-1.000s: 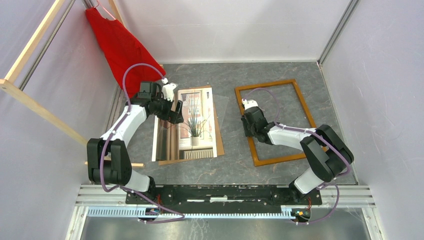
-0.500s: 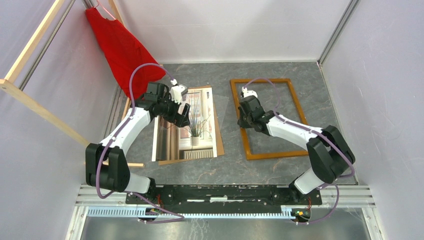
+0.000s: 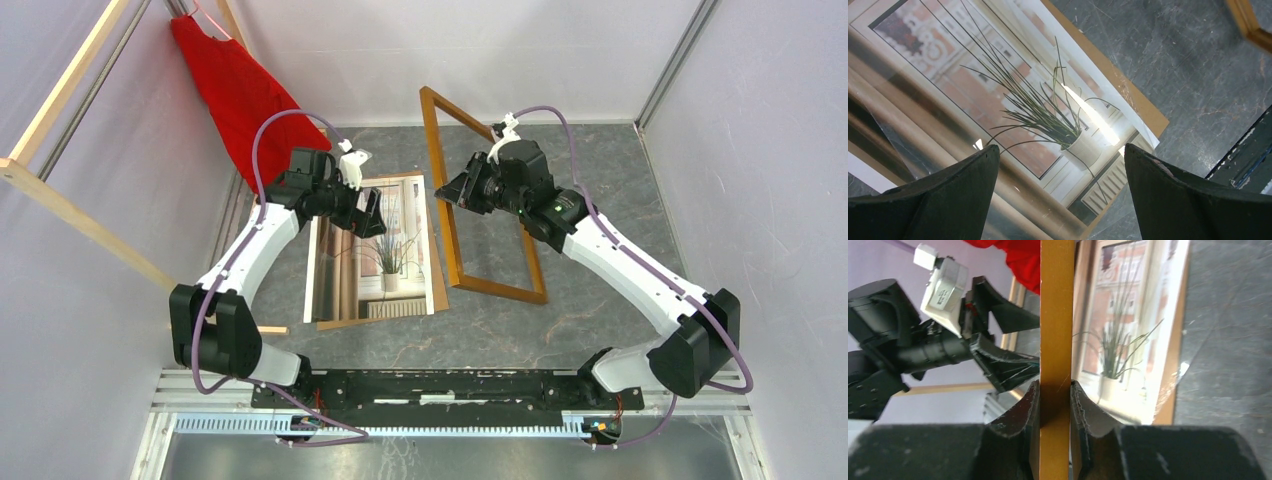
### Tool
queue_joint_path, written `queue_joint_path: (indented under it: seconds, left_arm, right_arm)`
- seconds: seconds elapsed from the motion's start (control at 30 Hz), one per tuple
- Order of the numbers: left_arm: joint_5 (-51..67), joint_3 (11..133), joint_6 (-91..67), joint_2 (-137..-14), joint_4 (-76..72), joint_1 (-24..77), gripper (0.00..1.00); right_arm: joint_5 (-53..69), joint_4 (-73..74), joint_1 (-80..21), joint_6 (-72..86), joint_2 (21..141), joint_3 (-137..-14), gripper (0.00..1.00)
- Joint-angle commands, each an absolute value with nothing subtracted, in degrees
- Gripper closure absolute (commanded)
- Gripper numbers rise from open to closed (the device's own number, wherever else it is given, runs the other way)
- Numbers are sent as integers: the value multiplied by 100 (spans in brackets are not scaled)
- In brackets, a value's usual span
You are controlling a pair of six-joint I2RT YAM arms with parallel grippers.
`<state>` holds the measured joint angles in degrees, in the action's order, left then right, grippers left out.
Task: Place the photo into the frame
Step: Turn over the photo frame at the center of the board.
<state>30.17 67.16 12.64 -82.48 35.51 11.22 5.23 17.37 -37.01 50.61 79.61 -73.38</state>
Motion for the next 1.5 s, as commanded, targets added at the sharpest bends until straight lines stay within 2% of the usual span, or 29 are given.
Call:
queue_joint_path:
  seconds: [0.0, 0.1, 0.4, 0.57, 0.7, 0.87, 0.97, 1.23, 1.47]
  left_arm:
    - [3317, 6939, 955, -7985, 3527, 1108, 0]
    - [3363, 6971, 825, -7851, 3495, 1123, 0]
    - [3273, 6920, 302, -7451, 2726, 1204, 0]
    - [2920, 6998, 170, -7537, 2233, 1537, 0]
    - [2503, 7271, 20, -7815, 1778, 1902, 0]
    - [2130, 7984, -266, -8448, 1558, 2271, 0]
    - [1956, 8411, -291, -8811, 1560, 2529, 0]
    - [1655, 9556, -173, -9622, 1847, 3057, 0]
    - [1556, 10016, -37, -9984, 1973, 3278, 0]
  right_arm:
    - [1194, 1210, -3681, 5679, 7706, -7795, 100]
    - [1590, 1023, -3584, 6047, 7692, -7832, 100]
    - [2604, -478, -3223, 7304, 7474, -6905, 100]
    - [2854, -521, -2851, 7329, 7368, -6628, 100]
    - [3179, -541, -2619, 7282, 7357, -6321, 90]
    - [3397, -302, -2392, 6875, 7356, -6242, 61]
    - [3439, 116, -2294, 6502, 7397, -6449, 51]
    - [3460, 1429, -2163, 5212, 7638, -7406, 36]
    - [2940, 3109, -2159, 3715, 7932, -8400, 34]
